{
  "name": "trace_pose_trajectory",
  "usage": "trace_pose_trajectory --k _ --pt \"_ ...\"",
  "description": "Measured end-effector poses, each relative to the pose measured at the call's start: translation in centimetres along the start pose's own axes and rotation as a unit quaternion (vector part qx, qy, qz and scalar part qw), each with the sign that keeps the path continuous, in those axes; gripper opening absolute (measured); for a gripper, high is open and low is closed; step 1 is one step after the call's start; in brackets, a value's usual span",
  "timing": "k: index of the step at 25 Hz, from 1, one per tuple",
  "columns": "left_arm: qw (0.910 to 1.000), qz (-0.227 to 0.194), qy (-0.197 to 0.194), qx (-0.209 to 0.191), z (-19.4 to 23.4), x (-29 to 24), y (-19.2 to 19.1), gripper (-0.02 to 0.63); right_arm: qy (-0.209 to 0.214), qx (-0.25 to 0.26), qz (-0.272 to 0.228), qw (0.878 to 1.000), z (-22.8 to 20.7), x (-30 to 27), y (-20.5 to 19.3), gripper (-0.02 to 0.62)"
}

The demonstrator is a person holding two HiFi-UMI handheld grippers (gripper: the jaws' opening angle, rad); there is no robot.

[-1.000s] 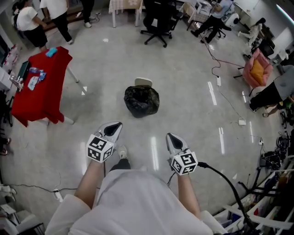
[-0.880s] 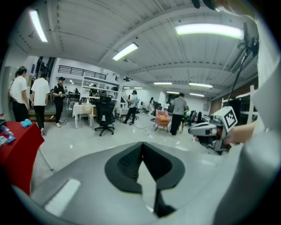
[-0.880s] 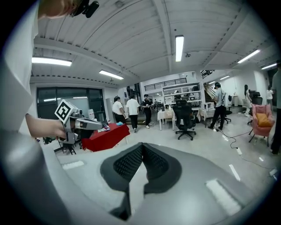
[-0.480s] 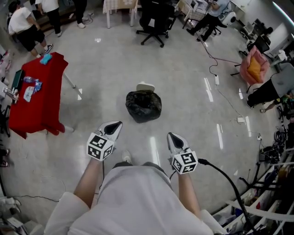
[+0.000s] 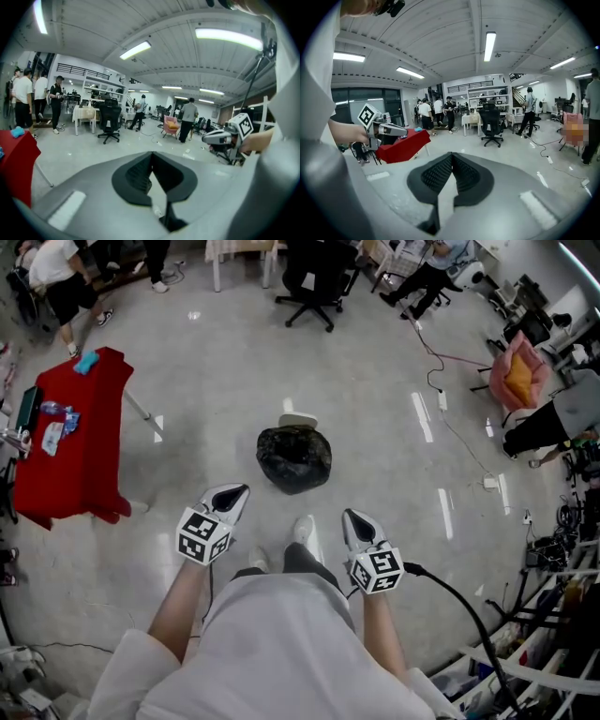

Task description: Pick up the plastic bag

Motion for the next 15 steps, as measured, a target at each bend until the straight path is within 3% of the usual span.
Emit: trace_pose_trajectory --k 7,15 --pt "0.9997 0.008 0.024 0.002 2.5 -3.5 0.9 0.005 0.02 -0.007 -0.002 1.0 -3.7 -4.8 0.5 0.002" --pt "0.9991 0.011 0.042 -0.003 4.7 -10.9 2.2 0.005 0.059 -0.008 0.001 0.998 -10.3 -11.1 1.6 0.002"
Point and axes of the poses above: the fingertips, and each gripper's own axes: x backward along the fingers, z to its left, y out of its top, the point moved 7 cm from there along x, backward along the fingers, and after that the axes turned 13 degrees about -z, right-handed, at the moved point
